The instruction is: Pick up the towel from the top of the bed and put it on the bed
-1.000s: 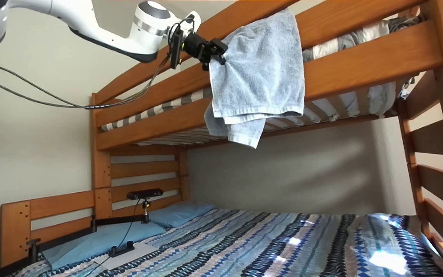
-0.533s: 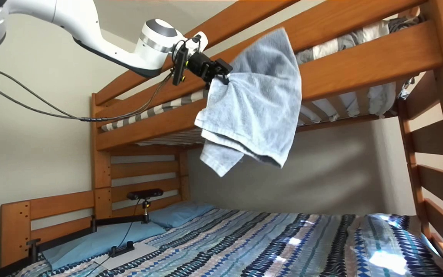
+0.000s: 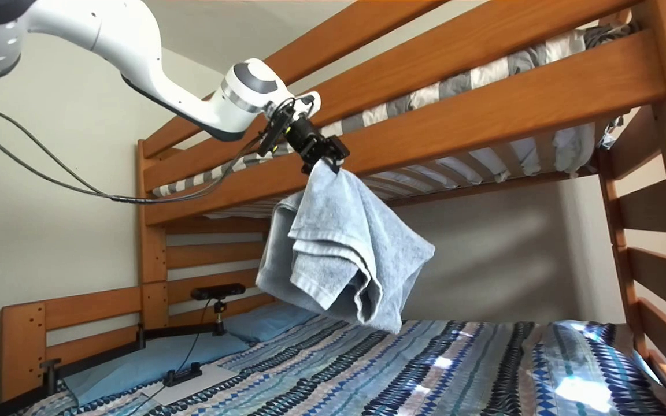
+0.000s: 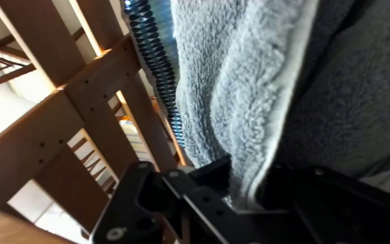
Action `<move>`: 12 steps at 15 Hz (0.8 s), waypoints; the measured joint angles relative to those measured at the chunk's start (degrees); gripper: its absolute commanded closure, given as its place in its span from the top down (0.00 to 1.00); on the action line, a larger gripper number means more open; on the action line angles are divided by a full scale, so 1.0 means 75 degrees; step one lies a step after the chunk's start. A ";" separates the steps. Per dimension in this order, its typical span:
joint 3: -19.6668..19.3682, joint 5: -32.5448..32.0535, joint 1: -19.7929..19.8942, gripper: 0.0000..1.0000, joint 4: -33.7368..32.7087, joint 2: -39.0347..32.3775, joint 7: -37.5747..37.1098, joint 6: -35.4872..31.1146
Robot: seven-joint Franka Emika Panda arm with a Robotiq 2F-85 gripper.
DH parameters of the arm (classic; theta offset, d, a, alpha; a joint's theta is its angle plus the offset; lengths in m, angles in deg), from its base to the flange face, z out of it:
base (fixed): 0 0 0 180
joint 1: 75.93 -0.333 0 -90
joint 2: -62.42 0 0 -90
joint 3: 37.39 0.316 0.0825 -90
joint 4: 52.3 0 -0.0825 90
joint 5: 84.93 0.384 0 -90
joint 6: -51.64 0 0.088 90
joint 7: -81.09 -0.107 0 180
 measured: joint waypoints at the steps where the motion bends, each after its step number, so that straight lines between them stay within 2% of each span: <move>1: 0.0047 0.0205 -0.0005 0.03 0.0062 -0.0150 0.0257 -0.0155; 5: 0.0161 0.0501 -0.0020 0.03 0.0146 -0.0857 0.1035 -0.0642; 12: 0.0031 0.0570 0.0073 0.03 0.0168 -0.1733 0.1658 -0.1241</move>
